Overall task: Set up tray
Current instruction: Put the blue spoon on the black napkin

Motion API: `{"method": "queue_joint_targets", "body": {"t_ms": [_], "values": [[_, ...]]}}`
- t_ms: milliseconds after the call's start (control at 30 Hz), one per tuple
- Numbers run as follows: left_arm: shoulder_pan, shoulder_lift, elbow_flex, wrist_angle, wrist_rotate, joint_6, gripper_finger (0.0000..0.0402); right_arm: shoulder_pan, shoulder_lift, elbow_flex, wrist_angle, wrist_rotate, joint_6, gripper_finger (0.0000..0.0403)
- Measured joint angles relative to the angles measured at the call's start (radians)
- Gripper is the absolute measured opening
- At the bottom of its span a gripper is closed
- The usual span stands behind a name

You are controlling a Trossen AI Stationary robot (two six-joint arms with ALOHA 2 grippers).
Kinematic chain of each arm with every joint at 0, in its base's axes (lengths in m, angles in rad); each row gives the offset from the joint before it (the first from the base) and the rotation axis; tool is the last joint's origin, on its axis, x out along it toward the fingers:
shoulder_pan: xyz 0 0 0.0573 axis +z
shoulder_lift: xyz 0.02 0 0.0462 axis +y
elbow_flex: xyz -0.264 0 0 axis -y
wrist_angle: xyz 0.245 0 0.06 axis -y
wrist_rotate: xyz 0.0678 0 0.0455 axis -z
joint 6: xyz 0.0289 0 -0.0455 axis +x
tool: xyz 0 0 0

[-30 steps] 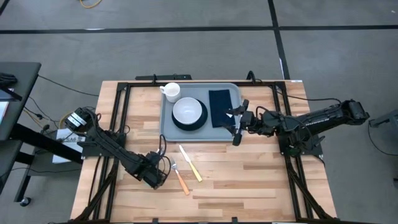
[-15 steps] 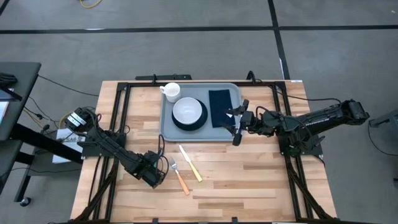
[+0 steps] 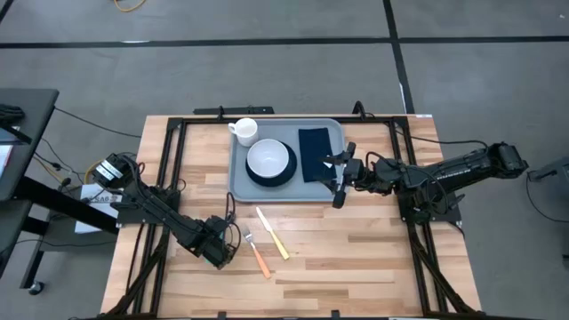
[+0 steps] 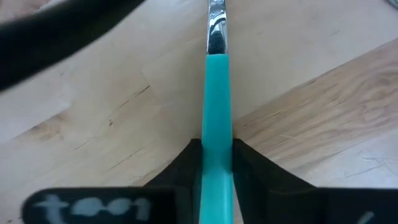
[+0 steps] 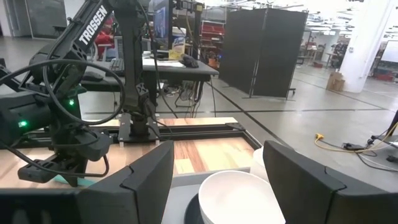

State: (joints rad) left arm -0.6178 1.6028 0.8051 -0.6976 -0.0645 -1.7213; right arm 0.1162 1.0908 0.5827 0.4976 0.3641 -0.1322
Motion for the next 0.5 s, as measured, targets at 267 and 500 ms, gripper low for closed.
{"method": "queue_joint_targets", "body": {"t_ms": [267,500], "values": [[0.000,0.001,0.002,-0.018,-0.007,0.011,0.0049,0.000,0.000,0.000,0.000,0.000,0.000,0.0240],[0.000,0.001,0.003,-0.028,-0.008,0.009,0.0050,0.000,0.000,0.000,0.000,0.000,0.000,0.0240]]}}
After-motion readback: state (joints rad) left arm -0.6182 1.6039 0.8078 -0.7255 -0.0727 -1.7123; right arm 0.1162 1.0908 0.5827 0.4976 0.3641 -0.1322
